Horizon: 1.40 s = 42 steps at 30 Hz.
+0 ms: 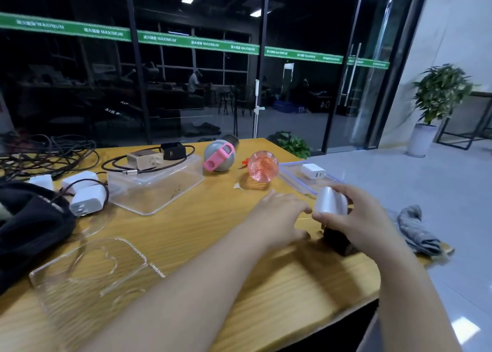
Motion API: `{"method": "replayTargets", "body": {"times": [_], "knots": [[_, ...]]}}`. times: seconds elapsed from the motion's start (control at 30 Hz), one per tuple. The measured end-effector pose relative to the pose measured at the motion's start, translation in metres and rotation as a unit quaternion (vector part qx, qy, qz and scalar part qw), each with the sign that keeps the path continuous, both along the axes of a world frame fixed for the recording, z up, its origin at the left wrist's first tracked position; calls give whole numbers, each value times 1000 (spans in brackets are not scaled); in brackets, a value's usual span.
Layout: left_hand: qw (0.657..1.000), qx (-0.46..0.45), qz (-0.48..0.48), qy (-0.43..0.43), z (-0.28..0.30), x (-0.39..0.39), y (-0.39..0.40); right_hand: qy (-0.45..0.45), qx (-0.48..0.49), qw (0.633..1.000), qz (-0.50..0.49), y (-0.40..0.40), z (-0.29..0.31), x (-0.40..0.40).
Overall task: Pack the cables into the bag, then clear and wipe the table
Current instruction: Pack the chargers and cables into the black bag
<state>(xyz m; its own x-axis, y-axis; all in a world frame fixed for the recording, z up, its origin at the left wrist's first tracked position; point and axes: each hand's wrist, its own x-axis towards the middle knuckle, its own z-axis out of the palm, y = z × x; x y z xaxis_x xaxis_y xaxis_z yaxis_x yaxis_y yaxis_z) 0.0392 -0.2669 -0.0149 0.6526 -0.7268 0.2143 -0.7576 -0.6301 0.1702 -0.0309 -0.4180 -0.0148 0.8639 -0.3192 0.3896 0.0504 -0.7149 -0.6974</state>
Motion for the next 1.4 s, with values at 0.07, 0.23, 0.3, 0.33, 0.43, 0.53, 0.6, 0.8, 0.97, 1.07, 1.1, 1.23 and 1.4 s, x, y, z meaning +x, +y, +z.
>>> {"method": "replayTargets", "body": {"times": [0.07,0.23,0.3,0.33,0.43,0.53,0.6,0.8,0.97,1.07,1.1,1.23,1.4], "knots": [[1000,14,5,20,-6,4,-15,-23,11,999,-21,-6,-1,0],[999,35,20,34,-22,4,-41,-49,37,996,-58,-22,-13,7],[998,35,23,42,-27,1,-49,-70,64,993,-70,-26,-18,8],[998,37,26,45,-29,0,-53,-84,77,991,-77,-27,-20,9],[998,33,19,59,-34,-5,-65,-101,94,985,-106,-30,-27,11],[997,32,12,73,-37,-10,-74,-104,90,983,-121,-32,-29,11],[997,24,18,68,-36,-11,-77,-109,83,983,-124,-32,-30,11],[999,-30,9,17,-31,-8,-68,-135,85,981,-113,-21,-23,12],[997,-64,37,-22,-7,8,-35,-164,113,978,-67,4,-8,17],[993,-89,63,-39,7,18,-4,-158,109,981,-22,28,2,30],[992,-100,71,-44,11,21,8,-158,102,982,-8,38,6,35],[984,-135,98,-63,24,27,60,-154,58,985,47,82,19,54],[975,-147,116,-123,27,33,128,-153,23,980,127,138,29,67]]}}
